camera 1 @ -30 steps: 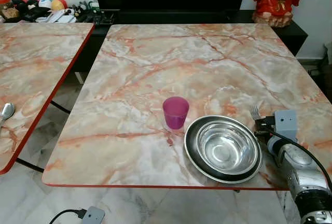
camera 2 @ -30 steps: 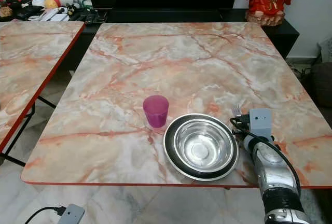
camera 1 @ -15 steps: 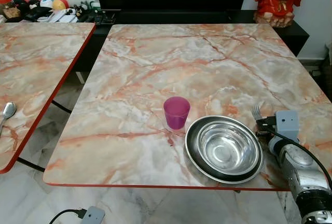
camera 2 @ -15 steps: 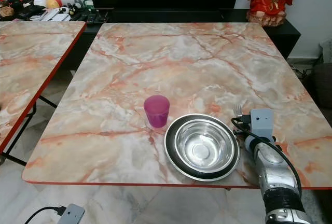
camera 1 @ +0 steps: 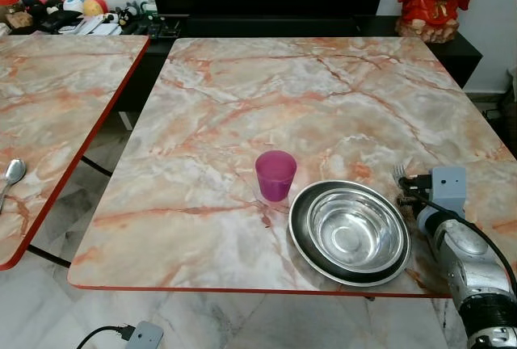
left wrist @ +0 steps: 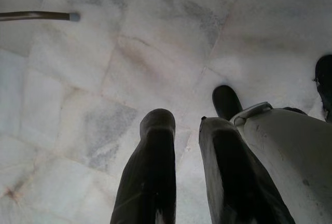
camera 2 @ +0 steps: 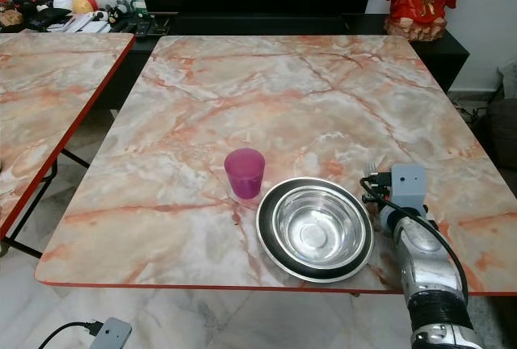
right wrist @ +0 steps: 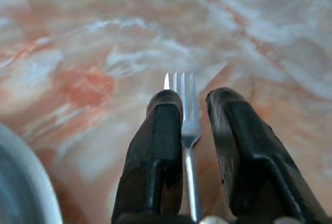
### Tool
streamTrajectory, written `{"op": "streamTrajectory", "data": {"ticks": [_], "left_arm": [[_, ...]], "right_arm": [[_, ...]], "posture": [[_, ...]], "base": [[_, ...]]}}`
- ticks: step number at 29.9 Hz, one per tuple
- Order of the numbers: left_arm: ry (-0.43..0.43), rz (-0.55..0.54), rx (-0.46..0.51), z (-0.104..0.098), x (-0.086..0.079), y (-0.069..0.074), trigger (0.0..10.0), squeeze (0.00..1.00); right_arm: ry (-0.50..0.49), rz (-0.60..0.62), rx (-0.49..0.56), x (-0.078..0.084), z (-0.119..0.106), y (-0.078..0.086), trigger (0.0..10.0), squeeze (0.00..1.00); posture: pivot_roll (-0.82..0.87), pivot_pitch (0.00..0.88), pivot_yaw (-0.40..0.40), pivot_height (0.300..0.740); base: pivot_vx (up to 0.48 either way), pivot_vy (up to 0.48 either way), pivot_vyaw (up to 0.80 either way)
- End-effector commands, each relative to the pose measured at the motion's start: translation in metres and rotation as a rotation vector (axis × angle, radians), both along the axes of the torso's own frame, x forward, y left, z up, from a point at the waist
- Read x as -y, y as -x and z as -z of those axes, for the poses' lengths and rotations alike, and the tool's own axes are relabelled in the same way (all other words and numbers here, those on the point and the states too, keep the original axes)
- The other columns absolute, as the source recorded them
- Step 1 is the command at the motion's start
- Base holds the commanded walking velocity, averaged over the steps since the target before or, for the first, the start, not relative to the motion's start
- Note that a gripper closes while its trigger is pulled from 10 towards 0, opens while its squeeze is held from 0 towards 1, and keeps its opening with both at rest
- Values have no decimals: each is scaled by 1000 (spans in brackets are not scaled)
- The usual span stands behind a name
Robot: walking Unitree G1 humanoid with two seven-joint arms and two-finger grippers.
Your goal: Setting the table
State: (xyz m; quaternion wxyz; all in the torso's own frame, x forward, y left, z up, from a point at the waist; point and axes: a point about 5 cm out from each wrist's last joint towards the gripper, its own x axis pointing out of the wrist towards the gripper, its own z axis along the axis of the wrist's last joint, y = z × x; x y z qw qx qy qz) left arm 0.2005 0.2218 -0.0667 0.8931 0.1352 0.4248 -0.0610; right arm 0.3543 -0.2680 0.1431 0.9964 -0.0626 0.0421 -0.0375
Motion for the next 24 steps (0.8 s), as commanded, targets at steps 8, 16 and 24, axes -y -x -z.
{"op": "streamTrajectory", "data": {"ticks": [8,16,24], "left_arm": [[1,-40,-27,4,-6,9,10000,0],[-2,-70,-25,4,-10,12,10000,0],[10,-78,-51,8,-4,16,10000,0]], "right_arm": [[-12,103,321,5,-48,3,10000,0],[-73,118,503,-11,-69,22,10000,0],[-65,90,523,-21,-77,24,10000,0]], "posture": [[-33,146,34,740],[-32,118,27,740],[-41,108,23,740]], "base": [[0,0,0],[0,0,0],[0,279,0]]}}
